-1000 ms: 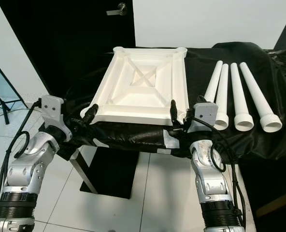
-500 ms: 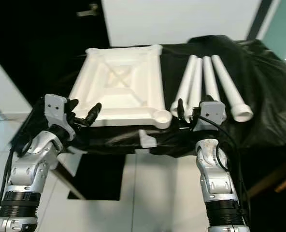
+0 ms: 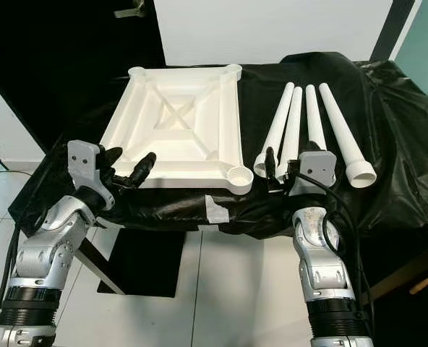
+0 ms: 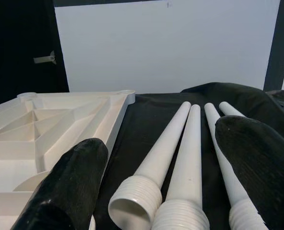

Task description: Building children table

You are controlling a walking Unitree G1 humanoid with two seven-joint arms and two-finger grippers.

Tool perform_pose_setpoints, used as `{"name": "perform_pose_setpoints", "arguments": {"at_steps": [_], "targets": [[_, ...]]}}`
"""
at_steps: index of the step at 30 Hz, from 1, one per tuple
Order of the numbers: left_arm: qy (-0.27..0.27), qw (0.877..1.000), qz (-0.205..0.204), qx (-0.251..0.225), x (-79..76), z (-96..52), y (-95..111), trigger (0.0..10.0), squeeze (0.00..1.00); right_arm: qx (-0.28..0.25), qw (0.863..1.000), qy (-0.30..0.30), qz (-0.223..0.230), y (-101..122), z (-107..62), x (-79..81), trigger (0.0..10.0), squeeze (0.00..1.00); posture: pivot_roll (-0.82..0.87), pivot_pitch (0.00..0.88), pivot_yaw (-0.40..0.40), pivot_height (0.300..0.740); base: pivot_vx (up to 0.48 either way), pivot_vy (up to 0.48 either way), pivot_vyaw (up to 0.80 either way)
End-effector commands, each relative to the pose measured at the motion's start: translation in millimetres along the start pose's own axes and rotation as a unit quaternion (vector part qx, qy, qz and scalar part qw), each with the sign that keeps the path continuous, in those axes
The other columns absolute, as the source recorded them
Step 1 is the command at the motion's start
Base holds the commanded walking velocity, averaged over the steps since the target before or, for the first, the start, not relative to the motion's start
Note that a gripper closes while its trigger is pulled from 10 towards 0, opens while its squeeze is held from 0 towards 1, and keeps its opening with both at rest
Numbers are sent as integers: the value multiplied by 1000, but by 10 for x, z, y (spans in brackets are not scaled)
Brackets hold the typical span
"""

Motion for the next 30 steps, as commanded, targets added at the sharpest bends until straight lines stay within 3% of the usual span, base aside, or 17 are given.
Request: {"name": "perform_pose_setpoints", "arguments": {"at_steps": [1,6,30], "targets": [[-55,998,-4,-9,-98,-27,31,10000,0,5,1000,0,1,-19,6,2,10000,0,-19,0,39,740,0,0,0],[-67,998,-9,-18,-128,-45,60,10000,0,6,1000,1,-1,-25,8,-4,10000,0,-17,0,37,740,0,0,0],[-58,998,-20,-24,-114,-56,98,10000,0,8,1000,5,-6,-32,12,-6,10000,0,-17,0,30,740,285,0,0]]}}
Point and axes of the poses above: a point about 5 cm out from each wrist's last joint towards the gripper, its own z axis pointing out of the wrist towards the gripper, its own y axis along the axis of the wrist's last joint, x = y × z, the point moved 3 cm from there along z, pointing out of the wrist towards the gripper, and after that the axes turned 6 degrees about z, right-handed, at the moved point
